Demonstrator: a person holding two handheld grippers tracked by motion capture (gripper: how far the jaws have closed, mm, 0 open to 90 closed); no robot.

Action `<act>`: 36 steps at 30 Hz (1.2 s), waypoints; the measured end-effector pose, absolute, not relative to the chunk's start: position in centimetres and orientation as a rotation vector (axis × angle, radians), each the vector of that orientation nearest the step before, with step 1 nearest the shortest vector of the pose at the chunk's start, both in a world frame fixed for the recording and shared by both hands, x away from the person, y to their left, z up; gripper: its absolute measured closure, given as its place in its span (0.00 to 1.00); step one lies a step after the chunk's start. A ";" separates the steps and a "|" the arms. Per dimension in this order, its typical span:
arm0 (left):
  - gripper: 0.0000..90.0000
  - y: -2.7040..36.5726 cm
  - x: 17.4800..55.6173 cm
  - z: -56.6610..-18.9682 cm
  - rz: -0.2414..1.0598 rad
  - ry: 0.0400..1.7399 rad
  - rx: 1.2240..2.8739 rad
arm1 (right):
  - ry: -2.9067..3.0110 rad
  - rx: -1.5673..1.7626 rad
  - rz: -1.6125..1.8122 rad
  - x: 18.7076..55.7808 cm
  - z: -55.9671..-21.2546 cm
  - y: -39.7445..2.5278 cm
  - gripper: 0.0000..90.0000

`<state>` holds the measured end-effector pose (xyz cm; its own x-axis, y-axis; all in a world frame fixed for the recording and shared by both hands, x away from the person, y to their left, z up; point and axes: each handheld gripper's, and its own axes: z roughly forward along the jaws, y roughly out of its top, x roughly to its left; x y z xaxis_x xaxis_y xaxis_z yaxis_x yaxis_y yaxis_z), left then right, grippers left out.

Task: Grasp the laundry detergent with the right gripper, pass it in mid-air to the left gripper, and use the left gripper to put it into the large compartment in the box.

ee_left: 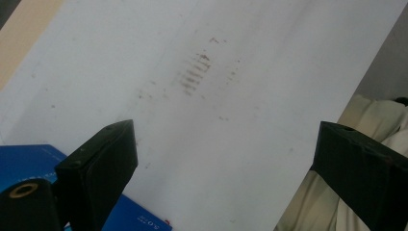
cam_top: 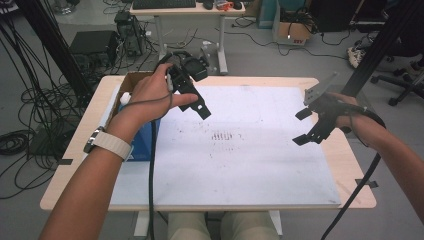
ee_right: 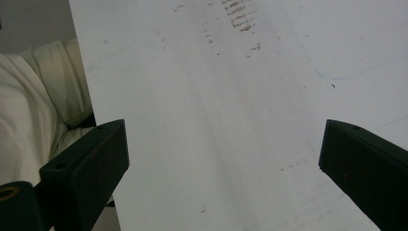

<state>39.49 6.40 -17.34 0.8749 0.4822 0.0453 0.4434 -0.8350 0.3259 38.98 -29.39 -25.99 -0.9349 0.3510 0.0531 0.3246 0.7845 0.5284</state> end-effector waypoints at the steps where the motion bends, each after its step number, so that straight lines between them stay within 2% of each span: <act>1: 0.10 6.2 39.4 -17.5 0.179 0.680 2.744 | 2.921 0.552 0.853 39.0 -26.0 -29.4 0.04; 10: 0.10 5.3 39.3 -18.6 0.196 0.642 2.771 | 2.941 0.517 0.814 38.9 -25.4 -29.2 0.04; 13: 0.10 5.2 39.2 -18.9 0.190 0.643 2.768 | 2.902 0.469 0.895 39.0 -25.8 -29.1 0.04; 36: 0.10 5.2 39.3 -19.5 0.175 0.635 2.766 | 2.922 0.540 0.862 38.9 -25.8 -28.9 0.04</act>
